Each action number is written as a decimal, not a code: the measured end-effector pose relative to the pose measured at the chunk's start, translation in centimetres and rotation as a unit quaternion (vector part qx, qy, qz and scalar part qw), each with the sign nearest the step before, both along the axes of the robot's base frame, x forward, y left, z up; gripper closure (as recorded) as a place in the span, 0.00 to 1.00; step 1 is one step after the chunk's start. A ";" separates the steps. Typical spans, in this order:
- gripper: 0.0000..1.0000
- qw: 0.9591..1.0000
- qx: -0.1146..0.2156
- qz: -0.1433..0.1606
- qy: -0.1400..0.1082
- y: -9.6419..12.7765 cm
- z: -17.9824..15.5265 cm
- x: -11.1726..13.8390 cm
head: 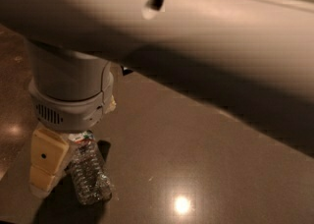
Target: Place water bottle upright
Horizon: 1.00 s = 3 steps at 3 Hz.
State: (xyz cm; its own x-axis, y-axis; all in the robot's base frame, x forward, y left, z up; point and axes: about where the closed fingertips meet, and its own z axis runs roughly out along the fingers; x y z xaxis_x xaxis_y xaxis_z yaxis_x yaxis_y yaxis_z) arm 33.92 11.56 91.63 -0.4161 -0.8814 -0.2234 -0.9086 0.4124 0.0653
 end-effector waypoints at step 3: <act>0.00 0.997 -0.023 -0.071 0.018 0.8 -2.9 4.8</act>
Offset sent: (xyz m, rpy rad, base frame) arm 0.0673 0.0028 -0.0403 -0.0689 0.0560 -0.1793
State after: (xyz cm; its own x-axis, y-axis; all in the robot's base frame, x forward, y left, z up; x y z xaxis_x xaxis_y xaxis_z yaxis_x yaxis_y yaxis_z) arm 38.75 12.41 88.70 -0.5447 -0.8217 -0.1677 -0.8381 0.5404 0.0746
